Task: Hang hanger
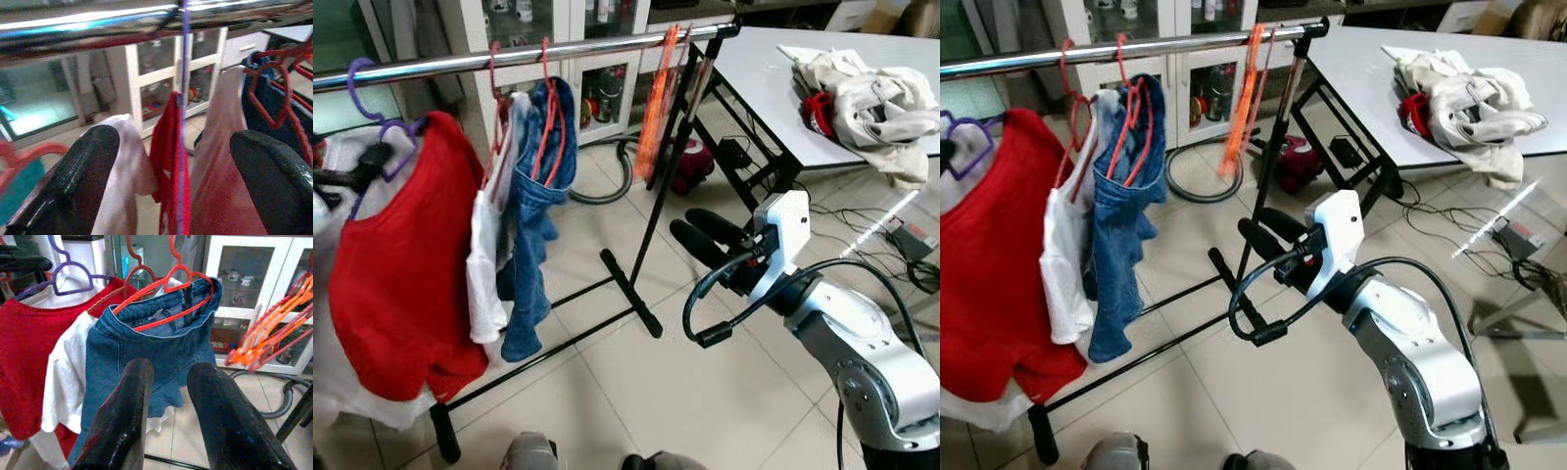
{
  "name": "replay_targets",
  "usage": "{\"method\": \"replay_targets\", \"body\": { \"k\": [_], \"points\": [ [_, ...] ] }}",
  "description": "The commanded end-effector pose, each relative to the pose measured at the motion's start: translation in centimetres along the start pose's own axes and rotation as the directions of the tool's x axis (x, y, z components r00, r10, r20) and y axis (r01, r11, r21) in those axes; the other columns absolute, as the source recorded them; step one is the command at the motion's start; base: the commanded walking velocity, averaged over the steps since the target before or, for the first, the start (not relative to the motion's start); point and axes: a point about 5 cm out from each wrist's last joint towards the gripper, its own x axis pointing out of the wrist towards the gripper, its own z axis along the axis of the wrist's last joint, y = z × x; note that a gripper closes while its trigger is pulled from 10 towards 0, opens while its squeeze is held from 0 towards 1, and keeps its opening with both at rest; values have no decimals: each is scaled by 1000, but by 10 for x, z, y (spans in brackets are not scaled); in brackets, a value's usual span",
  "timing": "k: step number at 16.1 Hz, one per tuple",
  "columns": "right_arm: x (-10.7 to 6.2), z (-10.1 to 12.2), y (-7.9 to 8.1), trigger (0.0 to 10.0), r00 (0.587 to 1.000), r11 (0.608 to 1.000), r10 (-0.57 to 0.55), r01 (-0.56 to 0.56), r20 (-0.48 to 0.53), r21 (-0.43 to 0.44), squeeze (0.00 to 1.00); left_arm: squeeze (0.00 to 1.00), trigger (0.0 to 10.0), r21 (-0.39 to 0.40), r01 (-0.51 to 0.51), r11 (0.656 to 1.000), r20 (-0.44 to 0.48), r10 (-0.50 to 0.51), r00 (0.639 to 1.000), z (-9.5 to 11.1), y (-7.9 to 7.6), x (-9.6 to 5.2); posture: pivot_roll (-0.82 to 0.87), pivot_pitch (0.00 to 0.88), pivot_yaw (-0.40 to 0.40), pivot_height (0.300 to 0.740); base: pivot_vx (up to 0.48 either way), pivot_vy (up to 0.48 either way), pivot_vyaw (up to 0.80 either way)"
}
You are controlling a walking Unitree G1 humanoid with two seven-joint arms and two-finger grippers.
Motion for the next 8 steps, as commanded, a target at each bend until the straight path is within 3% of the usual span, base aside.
{"method": "replay_targets", "body": {
  "k": [1, 8],
  "points": [
    [-3, 4, -2, 10000, 1000, 1000, 6, -6, 1, -12, 0, 0, 10000, -2, 50, 999, 22, -49, 999, 3, -7, 5, 74, 51, -135, 740, 0, 0, 0],
    [-4, 5, 0, 10000, 1000, 1000, 8, -8, -4, -23, 0, 0, 10000, 89, 78, 993, -47, -75, 996, -15, -14, 41, 50, 61, -122, 740, 0, 0, 0]
  ]
}}
